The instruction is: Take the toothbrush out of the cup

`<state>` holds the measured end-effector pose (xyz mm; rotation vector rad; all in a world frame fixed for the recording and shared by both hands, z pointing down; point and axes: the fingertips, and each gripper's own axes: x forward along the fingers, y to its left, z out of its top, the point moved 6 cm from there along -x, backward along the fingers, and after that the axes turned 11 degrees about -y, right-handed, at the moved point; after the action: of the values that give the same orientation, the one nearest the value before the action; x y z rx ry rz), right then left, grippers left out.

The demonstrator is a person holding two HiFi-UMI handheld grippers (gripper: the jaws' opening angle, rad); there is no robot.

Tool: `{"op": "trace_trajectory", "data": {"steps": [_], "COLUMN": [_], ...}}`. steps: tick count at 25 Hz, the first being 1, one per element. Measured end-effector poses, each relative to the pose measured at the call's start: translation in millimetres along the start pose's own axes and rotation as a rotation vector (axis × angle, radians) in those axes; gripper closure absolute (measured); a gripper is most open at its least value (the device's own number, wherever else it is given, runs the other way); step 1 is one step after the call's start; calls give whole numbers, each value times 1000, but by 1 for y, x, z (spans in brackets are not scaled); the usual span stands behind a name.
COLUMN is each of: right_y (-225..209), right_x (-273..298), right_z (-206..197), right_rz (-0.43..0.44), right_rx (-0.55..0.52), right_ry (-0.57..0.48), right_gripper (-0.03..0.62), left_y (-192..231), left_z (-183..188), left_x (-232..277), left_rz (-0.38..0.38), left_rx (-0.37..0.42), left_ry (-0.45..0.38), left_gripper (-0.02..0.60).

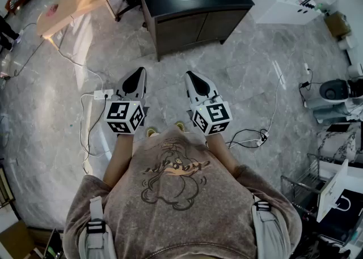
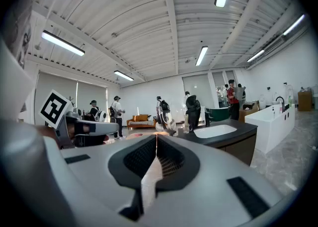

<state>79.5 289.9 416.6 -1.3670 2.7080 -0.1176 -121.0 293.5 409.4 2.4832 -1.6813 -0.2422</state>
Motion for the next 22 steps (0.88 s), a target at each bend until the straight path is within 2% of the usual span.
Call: {"op": "trace_trajectory", "data": {"steps": [13,22], "right_y": [-24,-53], "right_x": [4,-5], "right_z": [-5,-8], "right_rz": [17,86], "right_rx": [19,-5], "right_ry": [24,29], "right_gripper": [574,574], "left_y": [-7,-24], "left_z": [-7,-21], "left_x": [17,31], "left_rz": [15,51], "left_rx": [-1,-2], "left_ry": [0,-9], "left_gripper": [565,565]}}
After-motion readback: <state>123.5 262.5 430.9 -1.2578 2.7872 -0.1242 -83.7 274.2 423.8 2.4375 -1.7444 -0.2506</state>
